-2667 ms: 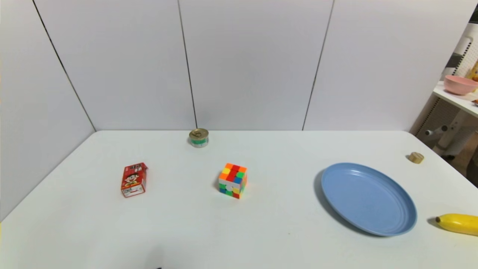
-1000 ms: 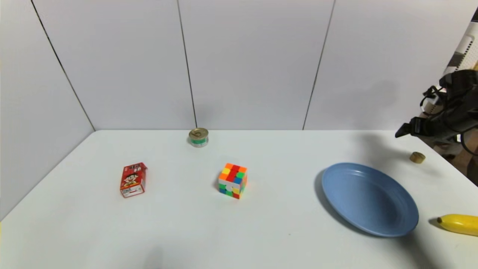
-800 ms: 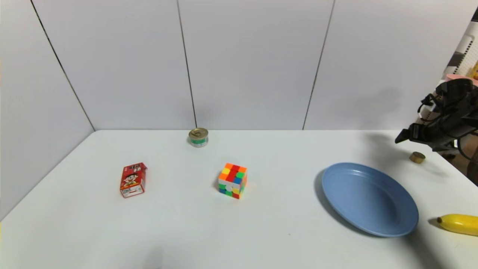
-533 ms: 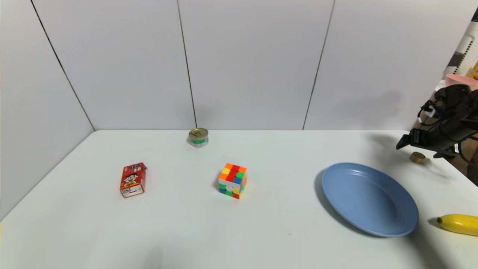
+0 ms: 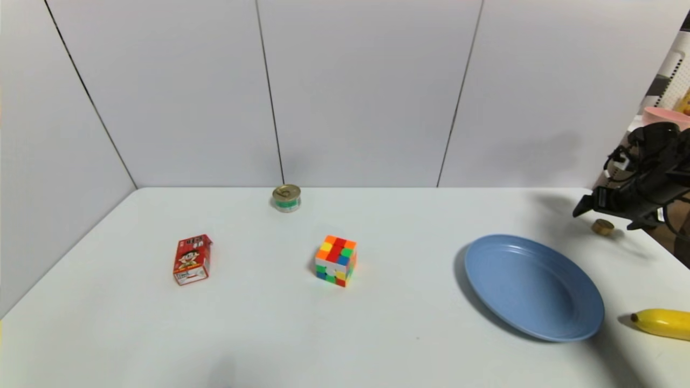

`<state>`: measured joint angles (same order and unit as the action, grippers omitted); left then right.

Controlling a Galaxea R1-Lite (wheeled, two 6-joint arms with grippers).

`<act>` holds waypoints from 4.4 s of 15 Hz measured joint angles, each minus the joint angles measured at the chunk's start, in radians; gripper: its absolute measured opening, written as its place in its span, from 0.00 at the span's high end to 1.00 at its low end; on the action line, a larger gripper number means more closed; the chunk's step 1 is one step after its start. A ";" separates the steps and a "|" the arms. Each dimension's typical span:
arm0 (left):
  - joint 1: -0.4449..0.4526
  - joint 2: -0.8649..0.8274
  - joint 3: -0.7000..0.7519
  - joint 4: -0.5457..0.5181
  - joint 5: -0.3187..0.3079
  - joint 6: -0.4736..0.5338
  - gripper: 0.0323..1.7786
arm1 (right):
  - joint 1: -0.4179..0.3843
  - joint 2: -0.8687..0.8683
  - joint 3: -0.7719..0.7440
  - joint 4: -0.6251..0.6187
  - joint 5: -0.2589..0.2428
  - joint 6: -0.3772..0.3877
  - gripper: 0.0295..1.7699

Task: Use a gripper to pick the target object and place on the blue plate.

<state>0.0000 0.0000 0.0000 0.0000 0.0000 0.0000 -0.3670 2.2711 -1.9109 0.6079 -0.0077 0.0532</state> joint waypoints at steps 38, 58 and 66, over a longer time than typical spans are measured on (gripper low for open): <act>0.000 0.000 0.000 0.000 0.000 0.000 0.05 | 0.493 -0.797 0.897 -0.168 0.029 -0.020 0.75; 0.000 0.000 0.000 0.000 0.000 0.000 0.05 | 0.497 -1.238 1.395 -0.559 0.016 -0.069 0.13; 0.000 0.000 0.000 0.000 0.000 0.000 0.05 | 0.479 -1.920 1.872 -0.758 -0.014 -0.079 0.07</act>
<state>0.0000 0.0000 0.0000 0.0000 0.0000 0.0000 0.1119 0.3515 -0.0385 -0.1504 -0.0219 -0.0260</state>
